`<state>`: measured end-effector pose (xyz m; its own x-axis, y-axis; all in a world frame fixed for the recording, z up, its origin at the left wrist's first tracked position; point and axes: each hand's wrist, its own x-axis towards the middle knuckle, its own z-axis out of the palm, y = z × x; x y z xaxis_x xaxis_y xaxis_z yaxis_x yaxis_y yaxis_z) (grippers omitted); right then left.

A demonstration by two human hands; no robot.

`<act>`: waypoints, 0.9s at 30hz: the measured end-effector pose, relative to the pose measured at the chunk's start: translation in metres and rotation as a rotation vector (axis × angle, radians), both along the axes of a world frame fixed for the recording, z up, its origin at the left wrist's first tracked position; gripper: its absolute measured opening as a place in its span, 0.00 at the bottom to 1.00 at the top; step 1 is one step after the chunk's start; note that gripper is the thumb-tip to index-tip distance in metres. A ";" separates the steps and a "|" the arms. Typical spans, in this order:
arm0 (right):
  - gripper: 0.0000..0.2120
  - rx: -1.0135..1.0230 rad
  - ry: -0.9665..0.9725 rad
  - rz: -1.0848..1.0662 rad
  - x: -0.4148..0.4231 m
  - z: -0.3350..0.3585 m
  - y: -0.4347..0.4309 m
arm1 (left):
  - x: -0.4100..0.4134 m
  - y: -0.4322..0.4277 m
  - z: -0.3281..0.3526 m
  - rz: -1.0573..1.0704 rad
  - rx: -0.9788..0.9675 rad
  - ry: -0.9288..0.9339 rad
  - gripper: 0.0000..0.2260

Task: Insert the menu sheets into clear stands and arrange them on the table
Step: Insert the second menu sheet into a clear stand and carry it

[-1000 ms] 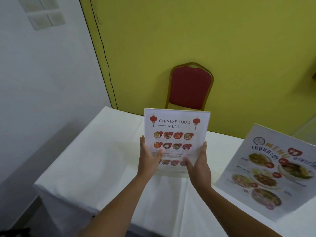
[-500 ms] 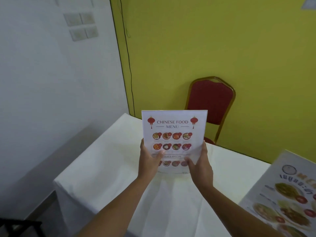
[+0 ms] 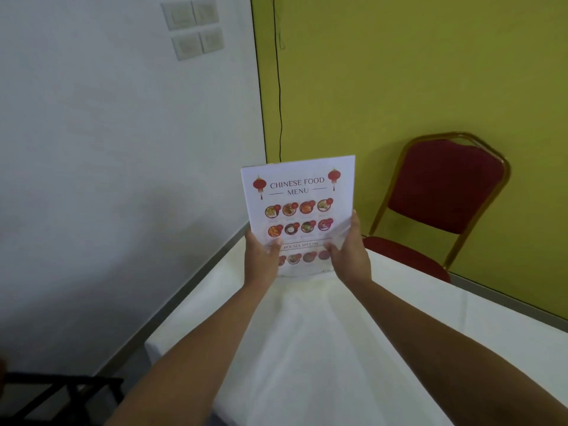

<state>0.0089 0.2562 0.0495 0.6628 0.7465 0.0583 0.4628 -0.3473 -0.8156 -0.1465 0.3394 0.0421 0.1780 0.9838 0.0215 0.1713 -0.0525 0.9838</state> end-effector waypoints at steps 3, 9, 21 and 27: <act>0.40 -0.019 0.011 0.014 -0.003 -0.007 0.038 | -0.006 0.033 -0.006 0.014 -0.013 0.038 0.24; 0.41 -0.031 0.066 0.025 -0.005 -0.024 0.089 | -0.010 0.076 -0.017 0.049 -0.043 0.121 0.25; 0.37 -0.023 0.103 0.038 -0.003 -0.044 0.100 | -0.011 0.086 -0.040 0.049 -0.081 0.125 0.26; 0.41 -0.067 0.061 0.074 0.004 -0.050 0.105 | -0.010 0.089 -0.042 0.040 -0.091 0.133 0.27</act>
